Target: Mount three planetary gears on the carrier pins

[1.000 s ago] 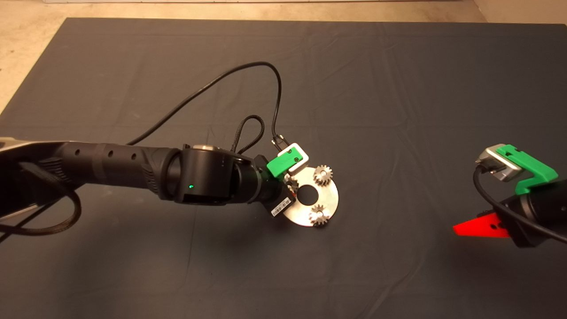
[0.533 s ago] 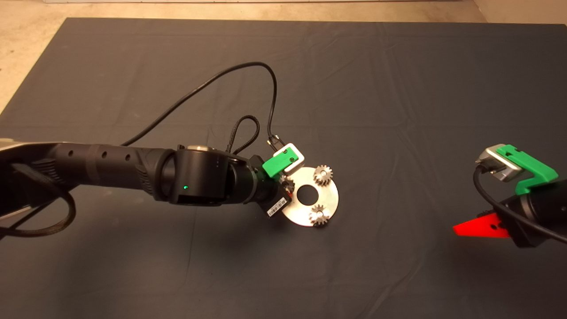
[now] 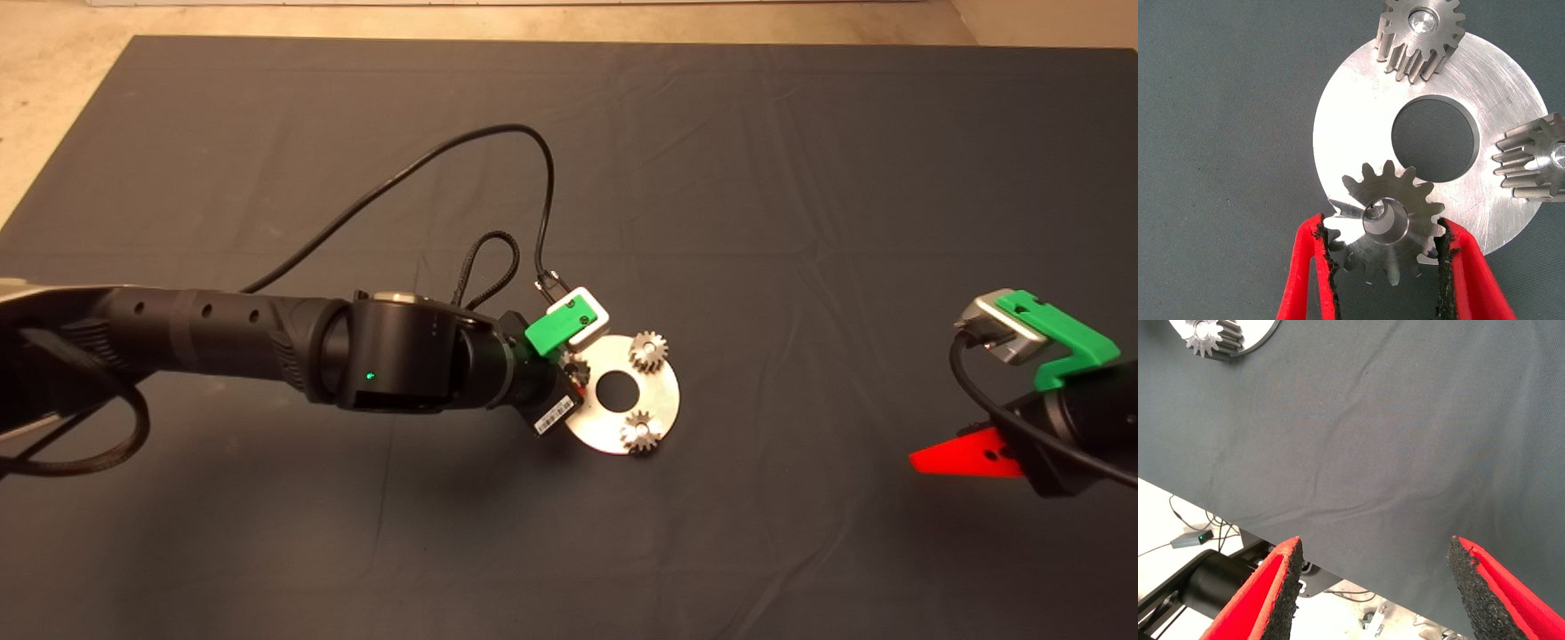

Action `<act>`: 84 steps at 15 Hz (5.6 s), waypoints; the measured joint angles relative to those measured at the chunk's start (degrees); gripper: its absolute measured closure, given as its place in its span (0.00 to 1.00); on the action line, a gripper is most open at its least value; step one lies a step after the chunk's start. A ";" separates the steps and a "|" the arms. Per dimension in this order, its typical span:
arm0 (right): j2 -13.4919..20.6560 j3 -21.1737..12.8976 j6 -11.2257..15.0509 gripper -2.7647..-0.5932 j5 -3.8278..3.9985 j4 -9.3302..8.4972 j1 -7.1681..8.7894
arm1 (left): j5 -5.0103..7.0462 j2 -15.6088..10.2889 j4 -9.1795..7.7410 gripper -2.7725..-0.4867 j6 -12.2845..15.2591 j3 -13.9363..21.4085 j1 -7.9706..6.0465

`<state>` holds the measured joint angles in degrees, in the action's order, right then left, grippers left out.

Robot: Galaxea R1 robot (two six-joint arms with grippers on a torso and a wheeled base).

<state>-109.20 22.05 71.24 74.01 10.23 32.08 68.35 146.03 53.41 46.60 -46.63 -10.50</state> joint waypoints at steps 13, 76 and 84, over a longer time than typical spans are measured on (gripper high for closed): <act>0.00 0.00 -0.02 0.53 -0.69 -0.01 -0.01 | -0.91 0.33 0.83 0.97 -0.88 0.00 0.80; 0.00 -0.04 -0.07 0.53 -1.63 -0.43 -0.01 | -1.32 0.17 0.88 0.97 -3.86 -2.16 1.90; 0.00 -0.04 -0.07 0.53 -1.63 -0.42 -0.01 | -1.32 0.17 0.86 0.85 -3.86 -2.13 1.90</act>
<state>-109.20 22.02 71.17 72.38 9.81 32.08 67.04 146.20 54.26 42.74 -48.76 -8.59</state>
